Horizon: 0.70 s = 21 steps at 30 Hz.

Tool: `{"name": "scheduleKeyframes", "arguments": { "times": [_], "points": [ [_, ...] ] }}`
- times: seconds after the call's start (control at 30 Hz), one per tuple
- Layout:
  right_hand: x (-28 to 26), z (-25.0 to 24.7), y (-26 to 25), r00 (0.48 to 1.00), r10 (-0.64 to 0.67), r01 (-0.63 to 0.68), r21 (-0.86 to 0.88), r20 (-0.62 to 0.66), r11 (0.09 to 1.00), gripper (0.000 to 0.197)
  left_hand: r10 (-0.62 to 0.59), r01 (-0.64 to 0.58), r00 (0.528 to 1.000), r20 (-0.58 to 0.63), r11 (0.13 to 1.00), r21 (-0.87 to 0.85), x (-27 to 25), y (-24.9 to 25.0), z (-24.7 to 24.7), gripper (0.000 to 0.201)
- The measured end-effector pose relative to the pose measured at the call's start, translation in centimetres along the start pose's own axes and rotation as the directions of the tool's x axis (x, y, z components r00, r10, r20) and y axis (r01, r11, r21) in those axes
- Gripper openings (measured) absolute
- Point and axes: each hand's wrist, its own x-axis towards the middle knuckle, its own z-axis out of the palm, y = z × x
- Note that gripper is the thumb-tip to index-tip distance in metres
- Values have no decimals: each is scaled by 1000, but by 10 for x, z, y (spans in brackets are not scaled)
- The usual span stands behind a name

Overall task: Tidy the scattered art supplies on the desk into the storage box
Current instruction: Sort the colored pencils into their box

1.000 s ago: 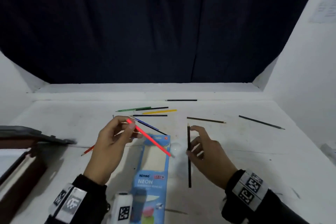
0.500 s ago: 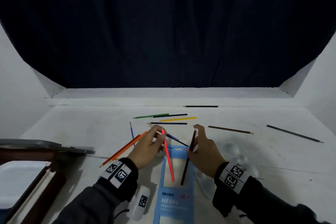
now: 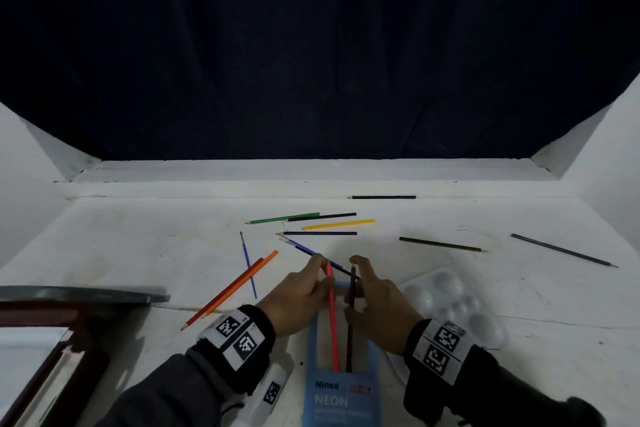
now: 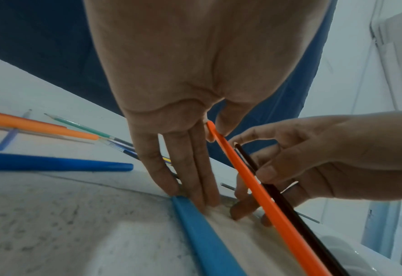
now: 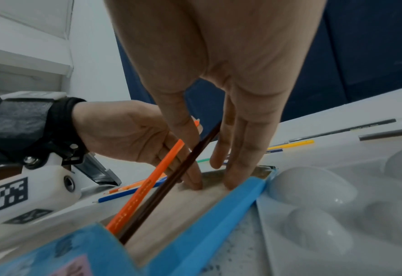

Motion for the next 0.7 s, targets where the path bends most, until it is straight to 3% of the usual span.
{"name": "scheduleKeyframes", "arguments": {
  "times": [0.1, 0.33, 0.5, 0.7],
  "points": [
    [0, -1, -3, 1000, 6, -5, -36, 20, 999, 75, 32, -30, 999, -13, 991, 131, 6, 0, 0, 13],
    [8, 0, -6, 979, 118, -75, -246, 166, 966, 88, -128, 88, 991, 38, 839, 536, 34, -6, 4, 30],
    [10, 5, -3, 975, 130, -67, -324, 177, 944, 90, -169, 117, 985, 34, 798, 591, 28, -10, 1, 40],
    [12, 8, -4, 971, 96, 5, -419, 221, 908, 88, -63, -21, 993, 103, 750, 661, -13, -8, 0, 64]
  ]
}}
